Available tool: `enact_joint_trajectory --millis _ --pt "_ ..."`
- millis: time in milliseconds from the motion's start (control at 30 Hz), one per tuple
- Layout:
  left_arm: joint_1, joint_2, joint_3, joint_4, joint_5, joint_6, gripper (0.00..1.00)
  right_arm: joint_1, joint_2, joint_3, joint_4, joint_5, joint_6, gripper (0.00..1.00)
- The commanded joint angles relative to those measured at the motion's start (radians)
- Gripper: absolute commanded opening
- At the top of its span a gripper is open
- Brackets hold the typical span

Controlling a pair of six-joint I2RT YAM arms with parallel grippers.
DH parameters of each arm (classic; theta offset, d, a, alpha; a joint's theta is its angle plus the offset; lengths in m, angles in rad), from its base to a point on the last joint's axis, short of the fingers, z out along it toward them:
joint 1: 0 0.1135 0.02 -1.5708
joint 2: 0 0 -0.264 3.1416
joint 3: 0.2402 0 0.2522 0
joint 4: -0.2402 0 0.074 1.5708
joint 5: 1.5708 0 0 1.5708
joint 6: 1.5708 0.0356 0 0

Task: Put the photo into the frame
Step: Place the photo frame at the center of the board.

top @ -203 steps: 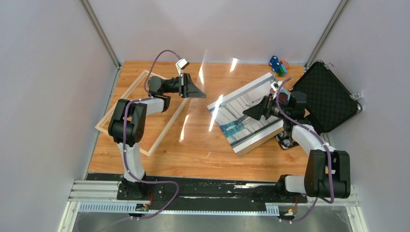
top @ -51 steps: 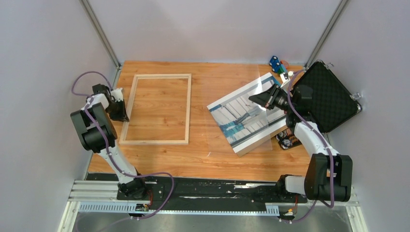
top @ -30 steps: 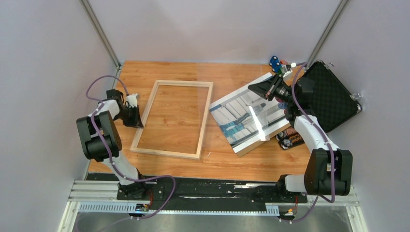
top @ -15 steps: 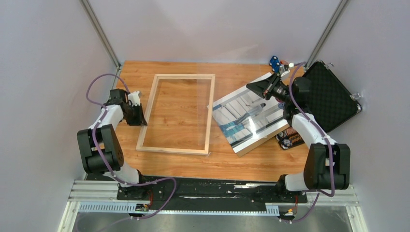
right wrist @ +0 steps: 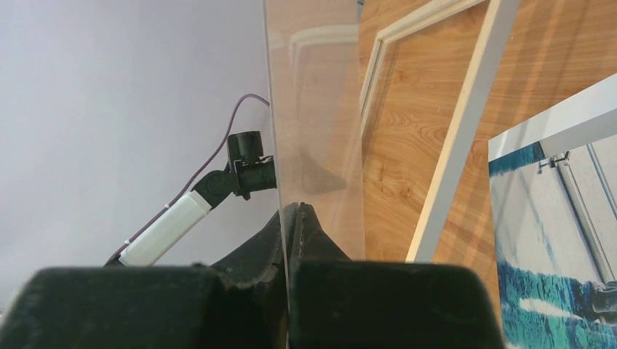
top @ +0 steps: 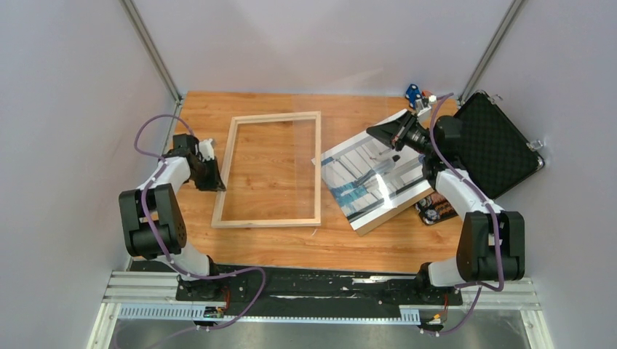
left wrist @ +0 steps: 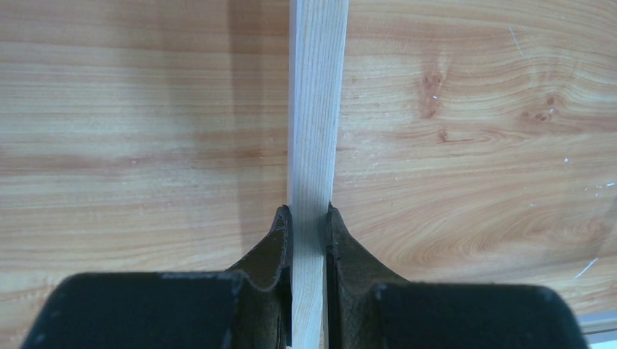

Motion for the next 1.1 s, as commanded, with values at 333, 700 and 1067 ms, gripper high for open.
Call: enact_joint_trajectory --millis 333,700,1067 --pt "-0.119 0.024 -0.044 0.078 0.050 -0.162 0.00 0.019 0.025 0.041 0.039 0.016 -0.022 0.00" --pt "-0.159 -0.029 -0.083 0.113 0.111 -0.195 0.45 0.021 0.050 0.036 0.042 0.021 -0.033 0.00" --pt "-0.158 -0.027 -0.076 0.111 0.152 -0.178 0.68 0.047 0.106 0.041 0.074 0.018 -0.028 0.00"
